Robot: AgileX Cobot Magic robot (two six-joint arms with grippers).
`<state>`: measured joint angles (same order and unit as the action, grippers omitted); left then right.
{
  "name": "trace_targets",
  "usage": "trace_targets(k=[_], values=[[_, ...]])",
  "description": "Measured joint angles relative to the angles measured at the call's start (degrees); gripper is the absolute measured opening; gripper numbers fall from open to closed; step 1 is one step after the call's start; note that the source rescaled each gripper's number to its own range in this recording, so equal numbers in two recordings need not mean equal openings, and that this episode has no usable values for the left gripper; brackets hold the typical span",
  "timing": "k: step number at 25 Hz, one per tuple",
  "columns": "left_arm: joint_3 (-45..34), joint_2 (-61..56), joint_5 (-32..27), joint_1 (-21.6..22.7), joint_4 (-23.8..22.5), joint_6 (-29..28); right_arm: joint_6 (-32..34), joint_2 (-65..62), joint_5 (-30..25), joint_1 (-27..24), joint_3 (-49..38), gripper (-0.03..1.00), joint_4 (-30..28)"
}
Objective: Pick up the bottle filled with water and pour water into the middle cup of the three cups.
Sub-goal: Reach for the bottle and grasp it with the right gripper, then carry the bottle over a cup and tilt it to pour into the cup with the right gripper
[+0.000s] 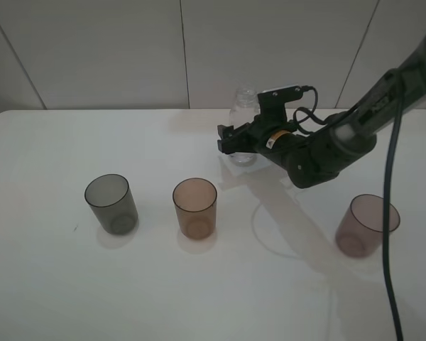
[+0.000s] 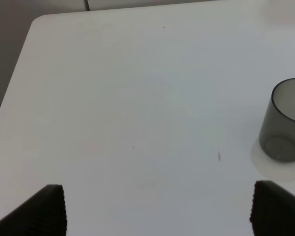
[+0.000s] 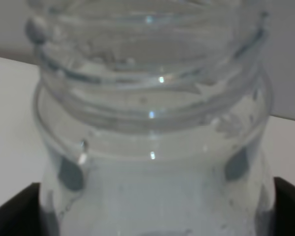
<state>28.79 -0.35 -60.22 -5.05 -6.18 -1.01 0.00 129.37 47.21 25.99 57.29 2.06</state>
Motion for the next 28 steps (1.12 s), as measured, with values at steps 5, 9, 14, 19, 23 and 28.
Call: trace_targets(k=[5,9,14,19,23,28], values=[[0.0,0.0,0.0,0.0,0.0,0.0,-0.3,0.1,-0.1,0.0,0.6,0.51,0.4],[0.0,0.0,0.0,0.0,0.0,0.0,-0.4,0.1,-0.1,0.0,0.7,0.03,0.9],[0.0,0.0,0.0,0.0,0.0,0.0,-0.5,0.1,-0.1,0.0,0.7,0.03,0.9],[0.0,0.0,0.0,0.0,0.0,0.0,-0.5,0.1,-0.1,0.0,0.7,0.03,0.9],[0.0,0.0,0.0,0.0,0.0,0.0,-0.5,0.0,-0.3,0.0,0.7,0.03,0.6],[0.0,0.0,0.0,0.0,0.0,0.0,-0.6,-3.8,-7.3,0.0,0.6,0.03,-0.7]])
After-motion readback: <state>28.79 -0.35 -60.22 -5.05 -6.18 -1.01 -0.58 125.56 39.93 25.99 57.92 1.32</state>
